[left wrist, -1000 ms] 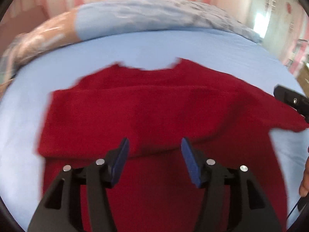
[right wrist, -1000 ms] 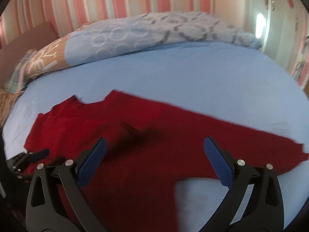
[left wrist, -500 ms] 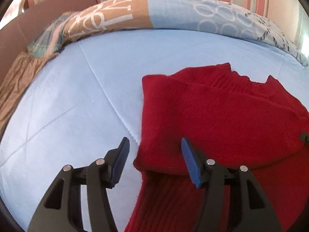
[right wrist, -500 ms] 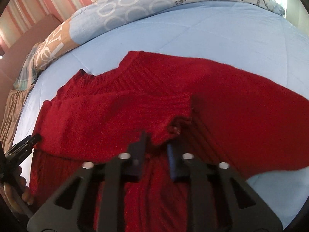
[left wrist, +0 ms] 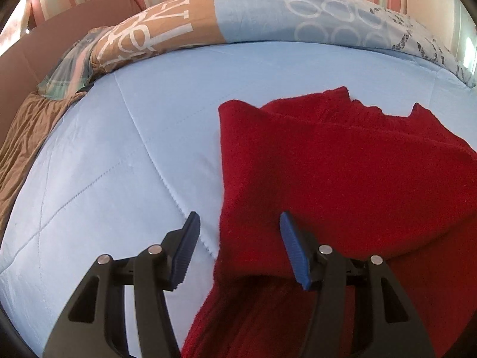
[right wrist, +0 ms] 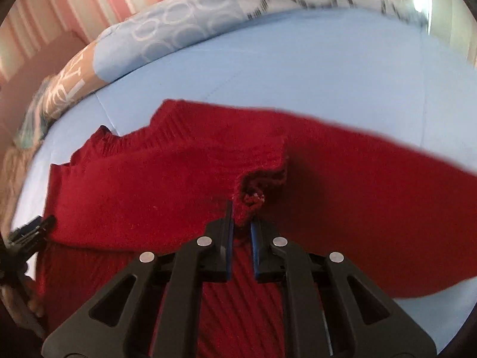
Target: Fold small clothes
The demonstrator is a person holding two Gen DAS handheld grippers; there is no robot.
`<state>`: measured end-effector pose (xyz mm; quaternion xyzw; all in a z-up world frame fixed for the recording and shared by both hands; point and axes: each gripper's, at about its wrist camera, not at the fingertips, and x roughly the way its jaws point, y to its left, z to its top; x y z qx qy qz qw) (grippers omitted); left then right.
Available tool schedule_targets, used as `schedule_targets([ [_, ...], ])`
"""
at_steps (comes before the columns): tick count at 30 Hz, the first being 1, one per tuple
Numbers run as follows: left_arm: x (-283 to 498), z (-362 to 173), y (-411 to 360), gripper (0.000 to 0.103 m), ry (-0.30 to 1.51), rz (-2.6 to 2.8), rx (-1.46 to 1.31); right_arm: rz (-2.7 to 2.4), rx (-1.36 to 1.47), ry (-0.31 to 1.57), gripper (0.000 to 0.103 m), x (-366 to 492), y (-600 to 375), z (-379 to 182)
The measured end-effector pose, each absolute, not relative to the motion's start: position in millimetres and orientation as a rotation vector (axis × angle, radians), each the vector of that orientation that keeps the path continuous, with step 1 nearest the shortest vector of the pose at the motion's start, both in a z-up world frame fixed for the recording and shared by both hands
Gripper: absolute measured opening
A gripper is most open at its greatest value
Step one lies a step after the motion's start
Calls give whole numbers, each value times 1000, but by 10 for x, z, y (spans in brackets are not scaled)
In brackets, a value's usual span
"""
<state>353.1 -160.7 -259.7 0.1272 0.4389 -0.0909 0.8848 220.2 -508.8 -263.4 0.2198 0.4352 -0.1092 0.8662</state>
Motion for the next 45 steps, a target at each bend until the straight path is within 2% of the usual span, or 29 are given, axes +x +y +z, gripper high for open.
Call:
schedule_targets([
  [2, 3544, -2601, -1587, 59, 914, -186, 263, -213, 500, 905, 12, 2169, -5137, -2637],
  [6, 3539, -2580, -1567, 59, 901, -178, 278, -239, 494, 875, 29, 2029, -5140, -2419],
  [7, 3529, -2590, -1561, 59, 895, -174, 286, -251, 473, 867, 36, 1983, -5116, -2362],
  [9, 3553, -2613, -1514, 59, 902, -180, 271, -293, 409, 845, 42, 1902, -5069, -2245],
  [13, 3546, -2617, -1504, 59, 900, -180, 259, -255, 379, 834, 43, 1934, -4980, -2225],
  [17, 3520, -2628, -1517, 59, 894, -183, 266, -265, 406, 907, 43, 2110, -4992, -2490],
  [21, 3524, -2618, -1499, 58, 900, -197, 256, -276, 426, 902, 41, 2074, -5034, -2600],
  [23, 3518, -2593, -1499, 57, 898, -204, 251, -259, 414, 888, 44, 2056, -5006, -2576],
  [29, 3372, -2374, -1665, 57, 877, -292, 227, -171, 457, 807, 44, 1629, -4961, -2194],
  [35, 2919, -1908, -2568, 57, 761, -478, 254, -209, 501, 756, 54, 766, -5093, -1782],
  [45, 2230, -1830, -4035, 58, 712, -691, 337, -476, 513, 763, 54, -264, -5934, -1821],
])
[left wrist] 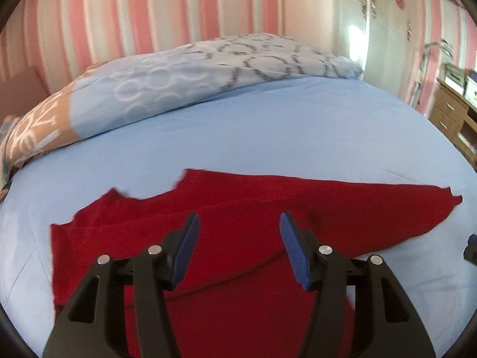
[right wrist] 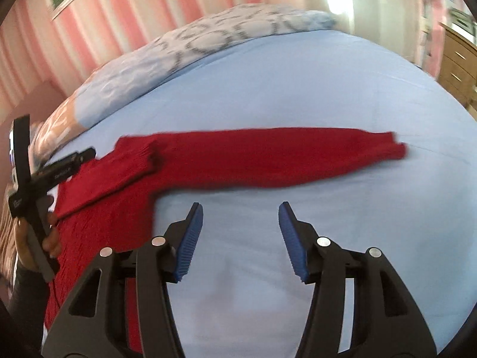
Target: Fold small clothes
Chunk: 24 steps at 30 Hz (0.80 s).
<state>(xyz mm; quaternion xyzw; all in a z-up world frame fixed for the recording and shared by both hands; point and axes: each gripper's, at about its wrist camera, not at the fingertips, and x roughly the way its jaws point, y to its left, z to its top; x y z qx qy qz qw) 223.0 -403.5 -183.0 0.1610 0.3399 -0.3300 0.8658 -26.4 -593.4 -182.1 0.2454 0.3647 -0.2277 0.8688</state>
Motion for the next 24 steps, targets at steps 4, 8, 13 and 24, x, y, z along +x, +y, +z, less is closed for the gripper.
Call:
schedule_targets([
  [4, 2112, -1919, -4279, 76, 736, -698, 340, -563, 610, 686, 54, -499, -6366, -2010],
  [8, 2102, -2015, -4372, 77, 751, -681, 357, -616, 742, 646, 57, -615, -6774, -2256],
  [13, 2243, -2131, -4556, 88, 774, -635, 378, -660, 866, 595, 57, -603, -7163, -2525],
  [24, 2409, -2319, -4633, 89, 802, -599, 419, -660, 752, 656, 14, -218, -7133, -2615],
])
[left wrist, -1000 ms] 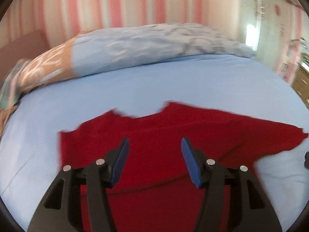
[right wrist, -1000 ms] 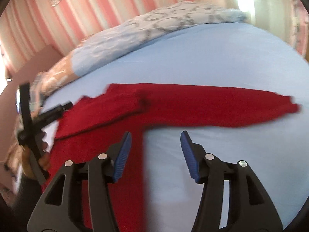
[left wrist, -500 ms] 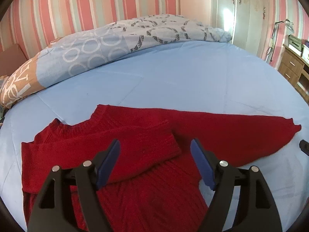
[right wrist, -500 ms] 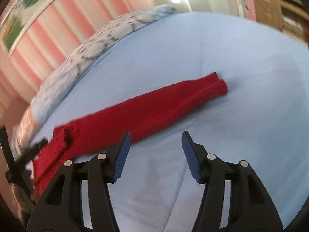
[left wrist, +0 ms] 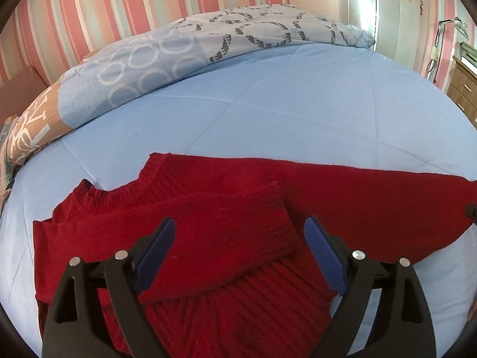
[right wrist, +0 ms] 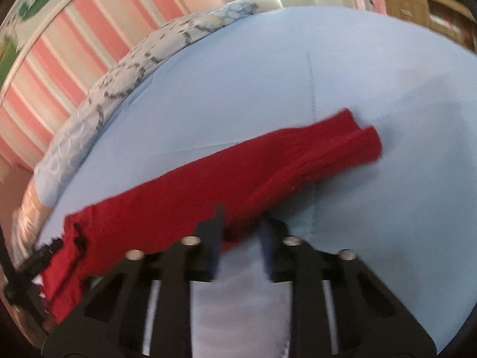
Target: Fold small clothes
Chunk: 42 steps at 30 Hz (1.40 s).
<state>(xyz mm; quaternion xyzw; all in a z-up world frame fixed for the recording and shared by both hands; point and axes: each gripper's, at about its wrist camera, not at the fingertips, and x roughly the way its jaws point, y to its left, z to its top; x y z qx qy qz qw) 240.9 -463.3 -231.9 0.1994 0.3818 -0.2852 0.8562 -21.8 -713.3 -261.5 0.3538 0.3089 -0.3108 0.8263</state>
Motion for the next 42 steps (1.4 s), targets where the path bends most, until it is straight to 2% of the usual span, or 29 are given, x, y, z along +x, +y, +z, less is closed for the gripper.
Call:
schedule_targets([
  [2, 2429, -2321, -4609, 89, 809, -608, 416, -659, 708, 661, 9, -177, -7113, -2584],
  [8, 2534, -2312, -4501, 89, 817, -600, 391, -607, 528, 622, 8, 19, -6753, -2174],
  [16, 2690, -2182, -4007, 89, 809, -563, 372, -312, 405, 649, 8, 915, -5743, -1567],
  [23, 3049, -2162, -3148, 89, 830, -439, 332, -94, 383, 806, 8, 1772, -4685, -1780],
  [30, 3364, -2280, -2257, 89, 883, -305, 275, -46, 338, 939, 8, 2323, -3947, -2250],
  [33, 3367, -2313, -2056, 89, 884, -287, 278, -85, 306, 928, 8, 2285, -3791, -2303],
  [38, 3342, -2240, -1828, 89, 858, -265, 255, -122, 197, 801, 8, 2396, -3560, -1997],
  [42, 3401, -2179, -1590, 89, 867, -235, 205, -21, 102, 974, 15, 2773, -3221, -2286],
])
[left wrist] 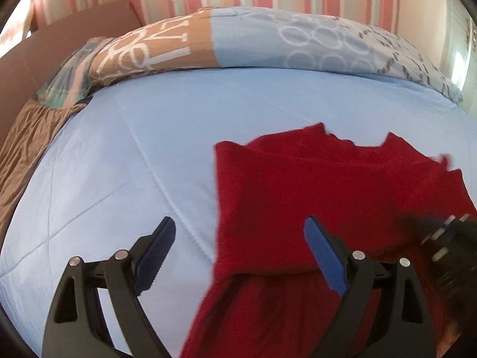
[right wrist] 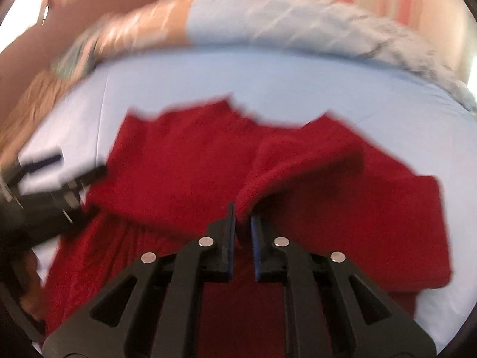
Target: Fold small clothes
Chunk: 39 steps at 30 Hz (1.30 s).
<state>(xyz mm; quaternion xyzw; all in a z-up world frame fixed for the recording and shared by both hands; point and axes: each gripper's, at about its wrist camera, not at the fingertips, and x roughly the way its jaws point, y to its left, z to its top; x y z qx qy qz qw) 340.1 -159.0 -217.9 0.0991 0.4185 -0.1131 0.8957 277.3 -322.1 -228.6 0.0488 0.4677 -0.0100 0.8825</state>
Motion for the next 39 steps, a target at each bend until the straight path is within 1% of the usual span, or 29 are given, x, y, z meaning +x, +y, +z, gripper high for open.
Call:
schedule_targets([
  [1, 3420, -2183, -1556, 89, 875, -231, 198, -4, 89, 1000, 26, 2779, -3160, -2342],
  [4, 3426, -2213, -1498, 89, 888, -230, 190, 50, 129, 962, 36, 2589, -3136, -2282],
  [5, 3408, -2228, -1500, 89, 895, -239, 185, 78, 159, 947, 37, 2509, -3171, -2239],
  [8, 3319, -2272, -1597, 89, 909, -294, 170, 59, 174, 924, 37, 2348, -3314, -2174],
  [13, 3135, -2319, -1955, 89, 910, -420, 154, -39, 223, 936, 37, 2109, -3727, -2181],
  [17, 3138, -2419, -2146, 89, 941, -437, 131, -92, 263, 921, 37, 1953, -3968, -2180],
  [20, 3166, -2444, -2128, 89, 942, -403, 115, -119, 286, 907, 37, 1846, -4104, -2189],
  [25, 3264, -2510, -1896, 89, 995, -441, -27, -135, 315, 875, 37, 1741, -4190, -2214],
  [30, 3329, -2554, -1993, 87, 990, -458, -23, -139, 352, 880, 37, 1714, -4260, -2301],
  [32, 3341, -2553, -2058, 77, 982, -466, -3, -141, 353, 881, 37, 1700, -4280, -2313],
  [33, 3343, -2561, -2101, 57, 987, -476, 10, -142, 357, 881, 37, 1688, -4300, -2320],
  [34, 3340, -2576, -2153, 43, 995, -483, 33, -146, 363, 884, 37, 1685, -4319, -2328],
  [35, 3328, -2582, -2182, 43, 989, -475, 57, -147, 367, 886, 37, 1683, -4331, -2336],
  [36, 3299, -2577, -2235, 38, 971, -468, 94, -151, 376, 890, 37, 1678, -4354, -2354],
  [37, 3278, -2573, -2273, 25, 959, -471, 119, -156, 383, 893, 37, 1676, -4374, -2370],
  [38, 3246, -2553, -2321, 19, 947, -494, 141, -164, 388, 894, 37, 1666, -4394, -2382],
  [39, 3226, -2530, -2356, 18, 930, -491, 163, -170, 391, 892, 37, 1658, -4406, -2385],
])
